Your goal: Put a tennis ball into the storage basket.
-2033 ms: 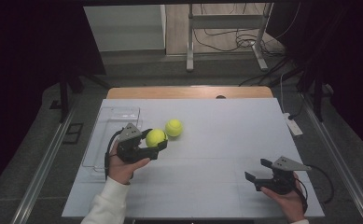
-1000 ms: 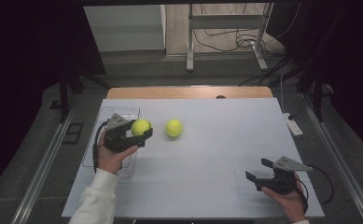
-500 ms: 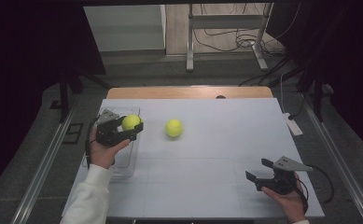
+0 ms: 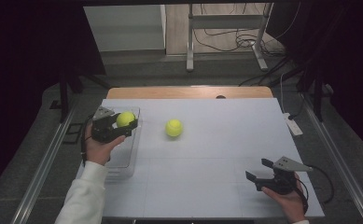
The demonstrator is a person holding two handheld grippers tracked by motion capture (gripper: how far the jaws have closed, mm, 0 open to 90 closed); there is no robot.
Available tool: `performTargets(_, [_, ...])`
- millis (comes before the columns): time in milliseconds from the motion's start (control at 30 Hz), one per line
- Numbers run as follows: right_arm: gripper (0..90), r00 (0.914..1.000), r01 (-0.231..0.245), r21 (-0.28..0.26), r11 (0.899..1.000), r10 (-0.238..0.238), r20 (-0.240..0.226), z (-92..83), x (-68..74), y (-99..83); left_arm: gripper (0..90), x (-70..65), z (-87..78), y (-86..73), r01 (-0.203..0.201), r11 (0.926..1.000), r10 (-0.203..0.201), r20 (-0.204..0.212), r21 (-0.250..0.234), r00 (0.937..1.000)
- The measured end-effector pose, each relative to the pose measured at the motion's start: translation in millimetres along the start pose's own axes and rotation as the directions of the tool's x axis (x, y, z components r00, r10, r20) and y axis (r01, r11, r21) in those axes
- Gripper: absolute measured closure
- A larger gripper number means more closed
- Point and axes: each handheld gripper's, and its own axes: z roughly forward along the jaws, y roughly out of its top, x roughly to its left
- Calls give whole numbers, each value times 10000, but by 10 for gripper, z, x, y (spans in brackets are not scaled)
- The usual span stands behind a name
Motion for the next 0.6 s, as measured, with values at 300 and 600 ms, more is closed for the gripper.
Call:
performTargets(300, [131,10000,9,37,10000,-9,-1,5,2,-1,268,58,10,38,29,10000,-28,-194,40,9998])
performTargets(600, [131,10000,-2,37,10000,2,4,5,-1,-4,268,101,25,98,-29,10000,32,-416,82,9991])
